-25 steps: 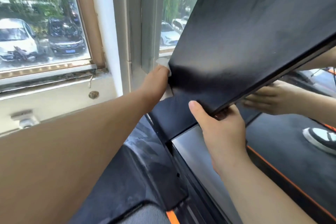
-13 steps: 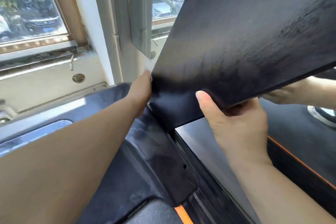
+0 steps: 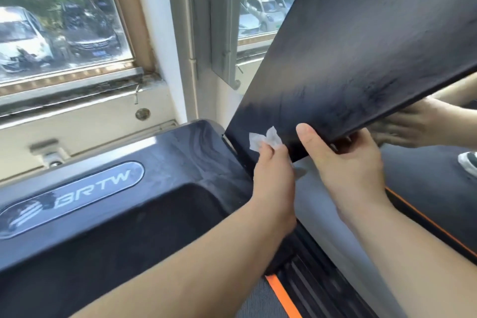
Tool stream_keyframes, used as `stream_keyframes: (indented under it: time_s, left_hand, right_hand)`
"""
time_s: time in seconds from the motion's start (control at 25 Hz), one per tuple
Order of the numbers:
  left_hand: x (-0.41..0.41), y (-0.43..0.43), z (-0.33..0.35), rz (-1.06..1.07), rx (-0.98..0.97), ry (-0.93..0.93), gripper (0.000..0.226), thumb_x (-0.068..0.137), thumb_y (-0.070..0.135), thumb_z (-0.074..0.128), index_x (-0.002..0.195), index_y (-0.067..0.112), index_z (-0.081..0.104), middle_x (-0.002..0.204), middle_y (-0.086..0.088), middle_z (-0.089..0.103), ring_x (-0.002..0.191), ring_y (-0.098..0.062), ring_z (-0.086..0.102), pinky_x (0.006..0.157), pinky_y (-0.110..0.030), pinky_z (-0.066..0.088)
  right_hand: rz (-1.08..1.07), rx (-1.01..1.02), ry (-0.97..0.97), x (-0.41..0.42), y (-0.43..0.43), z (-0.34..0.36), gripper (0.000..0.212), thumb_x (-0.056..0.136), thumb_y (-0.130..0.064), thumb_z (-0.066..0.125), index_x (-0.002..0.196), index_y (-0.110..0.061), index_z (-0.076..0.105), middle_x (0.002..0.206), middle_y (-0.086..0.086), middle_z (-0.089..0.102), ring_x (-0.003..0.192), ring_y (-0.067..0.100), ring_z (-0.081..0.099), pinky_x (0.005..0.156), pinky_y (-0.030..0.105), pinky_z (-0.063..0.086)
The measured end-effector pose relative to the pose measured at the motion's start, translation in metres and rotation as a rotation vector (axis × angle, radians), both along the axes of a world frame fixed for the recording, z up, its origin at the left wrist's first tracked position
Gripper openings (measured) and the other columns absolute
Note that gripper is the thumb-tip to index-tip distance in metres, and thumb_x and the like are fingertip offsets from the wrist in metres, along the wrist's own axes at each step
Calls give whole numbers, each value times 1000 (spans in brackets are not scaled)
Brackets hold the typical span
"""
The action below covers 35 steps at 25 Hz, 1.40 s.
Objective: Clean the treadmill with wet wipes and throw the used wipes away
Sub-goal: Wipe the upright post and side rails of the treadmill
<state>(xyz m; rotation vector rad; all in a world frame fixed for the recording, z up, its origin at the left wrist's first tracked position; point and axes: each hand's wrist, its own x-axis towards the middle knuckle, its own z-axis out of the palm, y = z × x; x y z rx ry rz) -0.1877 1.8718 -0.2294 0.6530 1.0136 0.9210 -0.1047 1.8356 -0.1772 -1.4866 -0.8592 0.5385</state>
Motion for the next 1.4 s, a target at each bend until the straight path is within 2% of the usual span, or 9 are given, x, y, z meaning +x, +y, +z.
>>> stream_keyframes:
  time_s: [0.28, 0.48, 0.56, 0.72, 0.92, 1.04, 1.2, 1.32, 1.4]
  left_hand:
    - [-33, -45, 37, -70, -26, -158, 35, 91, 28, 74, 120, 8, 69, 109, -11, 77, 100, -23, 75, 98, -37, 56]
    - [-19, -29, 56, -137, -25, 50, 42, 83, 25, 71, 119, 3, 67, 124, -20, 69, 98, -32, 71, 97, -49, 56]
    - [-14, -35, 56, -70, 3, 225, 22, 88, 18, 68, 107, 7, 65, 121, -20, 69, 96, -31, 68, 93, -49, 58]
    - [-12, -70, 55, -351, 32, 43, 27, 102, 14, 57, 126, 3, 63, 119, -19, 70, 106, -31, 70, 93, -45, 56]
    - [-1, -76, 90, -415, 93, 111, 36, 93, 14, 72, 126, 1, 67, 117, -20, 72, 108, -34, 71, 97, -50, 57]
    - [11, -69, 100, -300, 63, 228, 32, 93, 20, 74, 119, 2, 70, 106, -17, 77, 98, -34, 75, 79, -43, 62]
    - [7, -58, 117, -223, -6, 418, 17, 100, 16, 60, 105, 2, 67, 83, -8, 73, 73, -23, 71, 75, -34, 61]
    - [5, -59, 132, -26, 83, 442, 14, 96, 4, 47, 86, 10, 54, 74, -6, 53, 67, -24, 56, 63, -28, 44]
    - [14, -60, 135, 106, 233, 456, 9, 90, 2, 46, 87, 0, 54, 66, -2, 47, 64, -26, 57, 53, -24, 34]
  right_hand:
    - [325, -435, 21, 26, -48, 17, 39, 80, -69, 69, 97, -34, 75, 96, -15, 75, 96, 4, 70, 91, 40, 58]
    - [548, -515, 403, 32, -67, 11, 40, 98, -65, 44, 120, -39, 65, 119, -7, 74, 109, 19, 71, 98, 49, 56]
    - [426, -506, 429, 38, -65, 16, 40, 99, -59, 50, 113, -25, 66, 106, 2, 76, 95, 21, 73, 97, 49, 57]
    - [574, -558, 540, 58, -83, 14, 62, 86, -66, 67, 125, -17, 71, 115, 10, 71, 105, 30, 69, 105, 57, 49]
    - [624, -386, 733, 73, -99, 29, 47, 95, -41, 63, 134, -14, 66, 133, 17, 67, 130, 31, 59, 108, 46, 48]
    - [420, -367, 697, 67, -94, 44, 32, 105, -26, 53, 126, -7, 66, 114, 14, 75, 114, 30, 69, 106, 48, 48]
    - [39, -170, 771, 87, -80, 78, 23, 100, -5, 52, 121, -8, 61, 108, 18, 73, 88, 32, 71, 77, 50, 61]
    - [-91, 58, 743, 87, -76, 119, 14, 99, -15, 51, 97, -20, 64, 117, 10, 71, 99, 28, 68, 92, 45, 57]
    - [-15, 248, 399, 72, -88, 159, 22, 101, -30, 47, 102, -20, 66, 116, 0, 70, 110, 21, 66, 106, 41, 49]
